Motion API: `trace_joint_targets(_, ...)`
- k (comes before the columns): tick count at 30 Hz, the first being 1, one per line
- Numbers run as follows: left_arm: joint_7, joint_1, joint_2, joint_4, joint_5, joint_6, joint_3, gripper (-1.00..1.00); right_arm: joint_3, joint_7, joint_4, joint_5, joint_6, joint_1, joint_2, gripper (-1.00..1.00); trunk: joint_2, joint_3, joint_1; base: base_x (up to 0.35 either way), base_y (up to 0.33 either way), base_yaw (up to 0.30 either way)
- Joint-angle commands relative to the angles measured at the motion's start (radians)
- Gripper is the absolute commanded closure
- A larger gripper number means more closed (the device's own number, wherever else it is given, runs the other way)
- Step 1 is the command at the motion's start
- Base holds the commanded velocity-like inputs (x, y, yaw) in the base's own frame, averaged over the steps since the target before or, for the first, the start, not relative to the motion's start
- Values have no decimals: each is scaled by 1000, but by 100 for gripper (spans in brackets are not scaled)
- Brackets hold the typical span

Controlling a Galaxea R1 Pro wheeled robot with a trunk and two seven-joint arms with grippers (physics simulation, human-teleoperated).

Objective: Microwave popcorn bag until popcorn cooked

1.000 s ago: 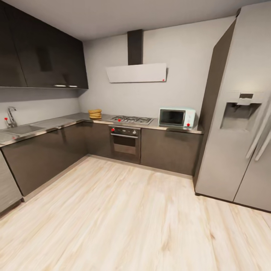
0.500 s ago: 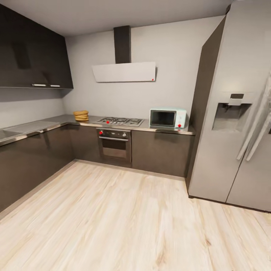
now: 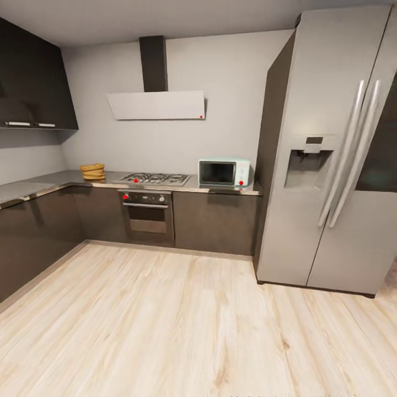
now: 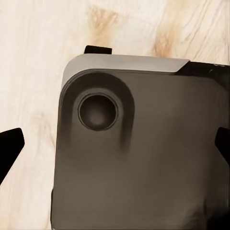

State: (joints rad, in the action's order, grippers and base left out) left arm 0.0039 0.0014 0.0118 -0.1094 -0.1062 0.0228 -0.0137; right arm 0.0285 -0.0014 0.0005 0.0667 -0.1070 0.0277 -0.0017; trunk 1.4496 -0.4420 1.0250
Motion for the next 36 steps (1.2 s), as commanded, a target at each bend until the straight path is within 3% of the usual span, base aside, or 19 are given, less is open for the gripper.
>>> trace_joint_targets(1,-1,0,0,-1,-9,2,0,-100,3,0,0,7,-4,0,0,-100,0,-1,0,0,0,-246)
trace_joint_targets(13,-5,0,0,3,-12,1,0,-100,4,0,0,6,-1,0,-1,-100,0,-1,0,11,0,-222)
trace_joint_targets(36,-5,0,-1,5,-12,-10,1,-100,5,-2,1,5,-5,0,0,-100,0,-1,0,309,63,-3)
